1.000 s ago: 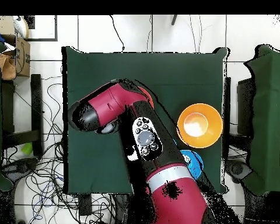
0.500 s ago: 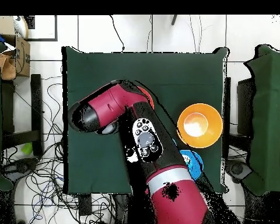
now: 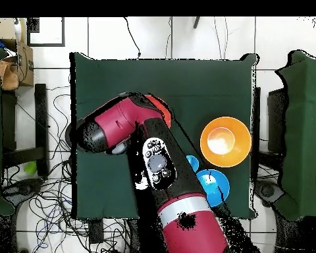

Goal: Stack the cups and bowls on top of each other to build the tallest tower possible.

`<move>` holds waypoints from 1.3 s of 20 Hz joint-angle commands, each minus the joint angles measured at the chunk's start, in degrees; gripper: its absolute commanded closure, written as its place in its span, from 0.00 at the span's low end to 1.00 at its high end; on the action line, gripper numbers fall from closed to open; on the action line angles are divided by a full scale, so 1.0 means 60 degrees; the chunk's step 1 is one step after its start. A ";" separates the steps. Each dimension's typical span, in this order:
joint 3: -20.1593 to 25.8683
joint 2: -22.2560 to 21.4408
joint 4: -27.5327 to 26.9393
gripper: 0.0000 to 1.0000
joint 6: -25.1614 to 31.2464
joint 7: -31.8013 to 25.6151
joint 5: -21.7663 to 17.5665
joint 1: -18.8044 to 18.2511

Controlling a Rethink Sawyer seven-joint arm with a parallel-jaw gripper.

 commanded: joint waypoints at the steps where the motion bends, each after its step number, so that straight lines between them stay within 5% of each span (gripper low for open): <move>1: -0.0564 0.0021 0.0412 1.00 -0.0055 0.0877 0.0054 0.0354; 26: -0.1163 -0.0012 0.0429 1.00 -0.0349 0.0710 0.0055 0.0595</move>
